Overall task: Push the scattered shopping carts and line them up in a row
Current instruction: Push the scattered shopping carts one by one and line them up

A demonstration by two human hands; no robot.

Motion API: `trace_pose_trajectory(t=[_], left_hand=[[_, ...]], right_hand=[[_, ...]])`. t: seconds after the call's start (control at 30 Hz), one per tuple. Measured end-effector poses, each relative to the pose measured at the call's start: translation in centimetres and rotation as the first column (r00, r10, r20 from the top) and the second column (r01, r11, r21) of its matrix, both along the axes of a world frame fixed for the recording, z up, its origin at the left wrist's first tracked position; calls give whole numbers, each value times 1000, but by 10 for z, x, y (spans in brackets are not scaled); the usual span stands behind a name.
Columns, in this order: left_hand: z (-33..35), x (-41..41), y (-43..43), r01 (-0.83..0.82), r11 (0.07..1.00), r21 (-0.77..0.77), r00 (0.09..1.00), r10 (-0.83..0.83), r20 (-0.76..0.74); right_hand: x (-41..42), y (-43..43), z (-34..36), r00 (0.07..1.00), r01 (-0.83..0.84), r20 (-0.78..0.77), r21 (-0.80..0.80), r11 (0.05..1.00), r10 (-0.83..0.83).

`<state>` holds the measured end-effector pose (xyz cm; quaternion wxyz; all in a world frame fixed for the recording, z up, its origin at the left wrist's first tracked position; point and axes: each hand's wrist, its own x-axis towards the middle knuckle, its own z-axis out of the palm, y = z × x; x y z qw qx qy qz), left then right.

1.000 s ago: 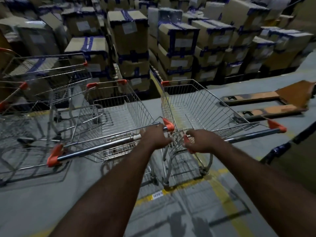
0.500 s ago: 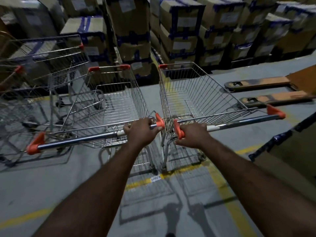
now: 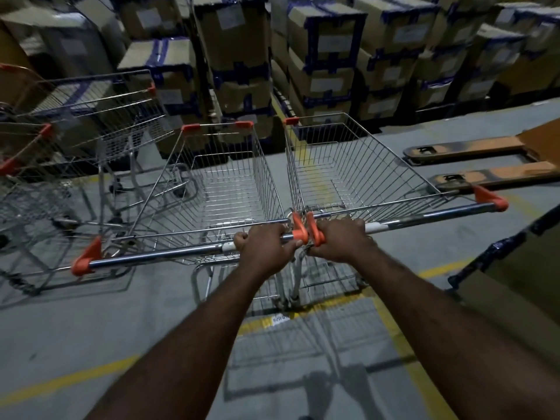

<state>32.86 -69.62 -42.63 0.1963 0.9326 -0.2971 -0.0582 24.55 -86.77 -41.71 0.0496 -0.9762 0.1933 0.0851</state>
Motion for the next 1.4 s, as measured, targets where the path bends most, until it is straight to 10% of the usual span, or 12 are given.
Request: trace_pose_trajectory(t=[1.2, 1.4], left_hand=[[18, 8, 26, 217, 969, 120, 974, -206, -94], [14, 97, 150, -60, 850, 523, 998, 56, 23]], right_hand=[[3, -2, 5, 999, 39, -25, 192, 981, -35], [16, 43, 4, 997, -59, 53, 25, 998, 57]])
